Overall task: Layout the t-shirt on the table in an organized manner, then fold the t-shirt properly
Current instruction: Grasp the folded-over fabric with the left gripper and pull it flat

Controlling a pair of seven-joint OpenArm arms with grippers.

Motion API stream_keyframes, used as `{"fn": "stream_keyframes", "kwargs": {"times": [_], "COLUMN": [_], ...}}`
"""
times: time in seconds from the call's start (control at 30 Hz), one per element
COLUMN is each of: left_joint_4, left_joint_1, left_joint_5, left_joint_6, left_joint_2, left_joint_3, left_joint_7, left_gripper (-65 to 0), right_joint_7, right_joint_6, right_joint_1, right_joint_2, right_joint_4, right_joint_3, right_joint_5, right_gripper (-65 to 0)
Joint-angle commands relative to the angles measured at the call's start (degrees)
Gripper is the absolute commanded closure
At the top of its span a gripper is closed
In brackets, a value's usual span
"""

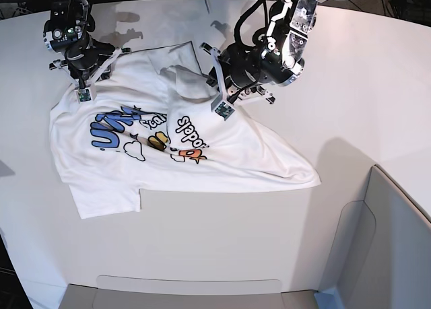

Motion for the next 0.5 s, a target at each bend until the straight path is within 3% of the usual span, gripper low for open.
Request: {"fn": "stream_keyframes", "kwargs": {"times": [0.0,0.27,0.37,0.4,0.47], "left_joint_4": [-0.40,-7.00,-6.91,-6.91,-6.91], "left_joint_1": [-1.65,-4.20,-4.20,-4.20,-4.20], "left_joint_5": [-0.47,-0.56,-0.56,-0.56,-0.56], "left_joint_6": [-0.18,-0.26,-0.70,-1.76,-5.71], "left_joint_2": [0.33,0.33,-0.11,-0.19,-0.46], "left_joint_3": [0.05,0.05,0.05,0.05,-0.03], "left_joint_7": [-0.92,-5.23,-5.23,-5.14,-4.79], "left_gripper": [-16.4,-15.9,-6.2,-1.8,0.0], "right_joint_7": [-4.00,-4.00,-4.00,-4.00,-4.00], "right_joint_6": [-0.59,-0.59,-0.59,-0.59,-0.59], "right_joint_1": [-0.60,-0.60,-0.60,-0.60,-0.60], "right_joint_2": [0.51,0.51,0.51,0.51,0.51], "right_joint_4": [-0.71,-0.71,-0.71,-0.71,-0.71], "right_joint_3": [0.13,0.13,0.13,0.13,0.13], "right_joint_5": [-1.94,-1.94,-1.94,-1.94,-1.94], "right_gripper": [-13.9,-13.9,-13.9,-13.9,-13.9]}}
